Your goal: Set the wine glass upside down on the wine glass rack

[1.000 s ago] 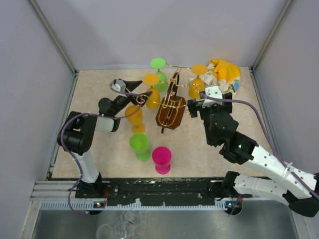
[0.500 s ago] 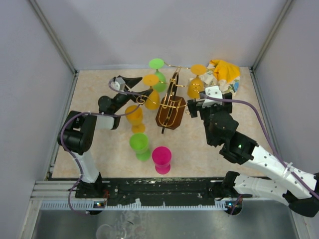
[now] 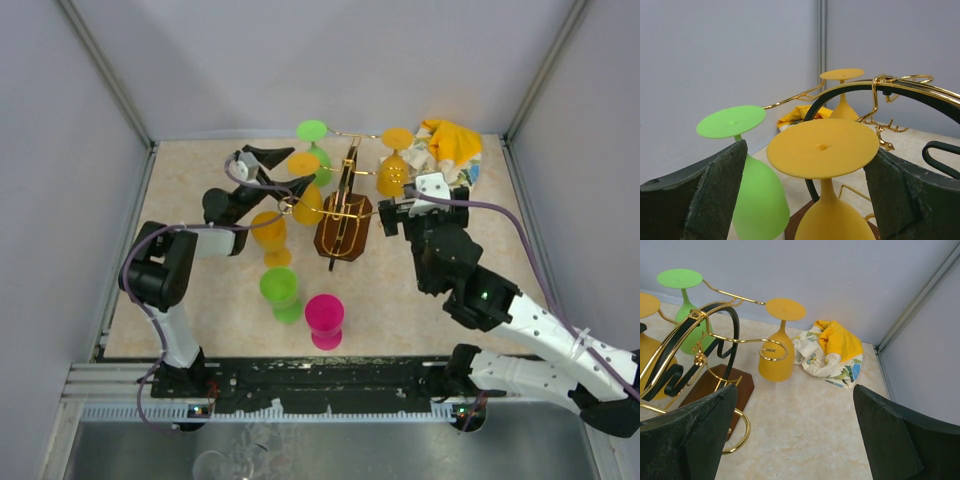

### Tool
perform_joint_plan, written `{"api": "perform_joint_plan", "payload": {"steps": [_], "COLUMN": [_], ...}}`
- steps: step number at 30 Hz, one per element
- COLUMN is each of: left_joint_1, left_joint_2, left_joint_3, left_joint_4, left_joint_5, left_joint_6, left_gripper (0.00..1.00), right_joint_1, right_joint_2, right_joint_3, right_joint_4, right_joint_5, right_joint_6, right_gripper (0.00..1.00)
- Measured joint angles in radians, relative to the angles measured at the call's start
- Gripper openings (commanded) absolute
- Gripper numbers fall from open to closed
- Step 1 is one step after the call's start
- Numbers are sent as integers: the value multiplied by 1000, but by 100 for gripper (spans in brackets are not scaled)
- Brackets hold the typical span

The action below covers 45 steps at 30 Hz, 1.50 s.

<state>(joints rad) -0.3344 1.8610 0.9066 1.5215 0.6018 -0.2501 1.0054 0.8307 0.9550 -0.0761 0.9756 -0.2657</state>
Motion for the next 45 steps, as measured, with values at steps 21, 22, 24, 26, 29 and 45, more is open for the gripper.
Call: {"api": "perform_joint_plan", "payload": {"steps": [21, 22, 24, 26, 29, 45], "left_joint_1": [-47, -50, -55, -59, -59, -59], "left_joint_2": [45, 45, 45, 41, 29, -58], "left_joint_3": [44, 44, 43, 35, 13, -74], "left_joint_4": [-4, -5, -6, -7, -12, -20], "left_joint_5": [-11, -11, -11, -14, -18, -8], "left_joint_6": [27, 31, 39, 46, 54, 84], "left_gripper": [100, 100, 100, 100, 100, 100], "right_joint_1": [0, 0, 0, 0, 0, 0], "right_joint_2": [-19, -19, -19, -19, -20, -19], "right_joint_3": [-33, -33, -33, -34, -40, -45], "right_joint_4": [-16, -16, -15, -15, -16, -16], "right_joint_5": [1, 1, 1, 1, 2, 4], "right_joint_6": [0, 0, 0, 1, 1, 2], "right_gripper": [99, 99, 99, 99, 99, 99]}}
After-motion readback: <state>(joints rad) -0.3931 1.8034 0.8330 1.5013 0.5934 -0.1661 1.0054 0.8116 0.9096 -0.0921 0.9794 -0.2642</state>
